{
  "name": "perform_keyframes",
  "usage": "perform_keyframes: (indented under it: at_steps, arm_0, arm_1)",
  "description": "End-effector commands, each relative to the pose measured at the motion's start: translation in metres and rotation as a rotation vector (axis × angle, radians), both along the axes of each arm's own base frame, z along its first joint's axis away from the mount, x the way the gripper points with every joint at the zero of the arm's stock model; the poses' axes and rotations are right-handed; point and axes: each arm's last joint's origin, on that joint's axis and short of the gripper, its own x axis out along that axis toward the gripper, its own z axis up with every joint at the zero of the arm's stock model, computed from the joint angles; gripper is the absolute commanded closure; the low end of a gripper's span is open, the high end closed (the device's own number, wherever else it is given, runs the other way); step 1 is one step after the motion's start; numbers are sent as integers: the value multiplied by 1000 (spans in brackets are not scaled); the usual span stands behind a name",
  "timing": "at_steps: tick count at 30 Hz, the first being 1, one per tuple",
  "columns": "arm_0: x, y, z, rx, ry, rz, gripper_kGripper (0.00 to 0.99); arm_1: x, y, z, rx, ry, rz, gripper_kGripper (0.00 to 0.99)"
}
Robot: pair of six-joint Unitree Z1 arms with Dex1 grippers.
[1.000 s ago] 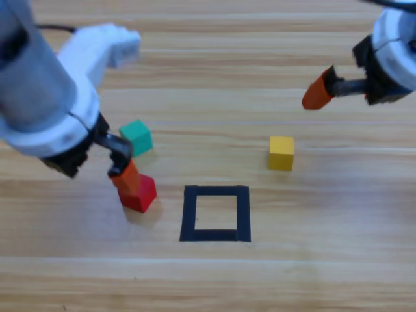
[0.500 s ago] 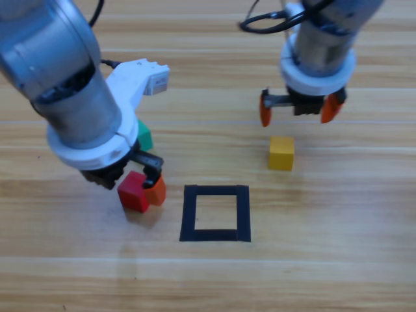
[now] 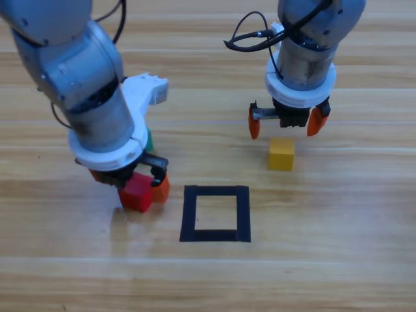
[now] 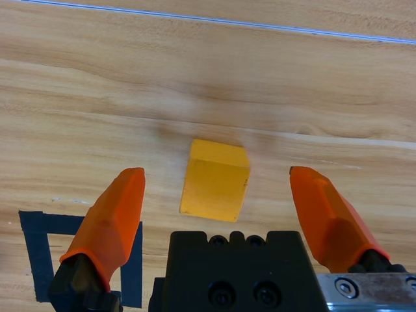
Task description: Stack the blocks in the rectangular block: red at the bottom, yellow in the middle, green on top
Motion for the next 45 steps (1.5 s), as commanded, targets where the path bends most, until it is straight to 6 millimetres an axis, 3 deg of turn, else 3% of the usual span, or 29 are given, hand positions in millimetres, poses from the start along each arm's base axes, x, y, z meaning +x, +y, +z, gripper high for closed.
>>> perform_keyframes:
  at_steps: [1,10,15,17,24,30,33,39,41,45]
  arm_0:
    - [12,2,-24,26,12,40,5]
    - [11,2,-32,20,1,38,59]
    - [10,4,-33,28,1,34,60]
    - [10,4,-34,31,1,32,63]
    - [7,6,-39,29,0,28,86]
    - [5,8,-44,31,-1,18,163]
    - [3,9,-44,25,-4,13,294]
    - [2,10,-39,19,-18,7,834]
    - [2,10,-35,12,-30,8,846]
    - [-6,16,-6,-16,-103,48,847]
  arm_1:
    - [5,4,-51,-63,102,-5,14]
    - [4,5,-68,-72,151,-9,192]
    - [2,5,-68,-60,174,6,663]
    - [0,3,-60,-51,164,12,990]
    - [-10,-8,-26,-50,116,13,990]
    - [-21,-20,5,-40,72,18,990]
    - [-25,-23,16,-32,59,24,990]
    - [-32,-30,32,-16,45,36,990]
    - [-33,-30,33,-14,42,40,990]
    - [-34,-32,35,-11,45,52,990]
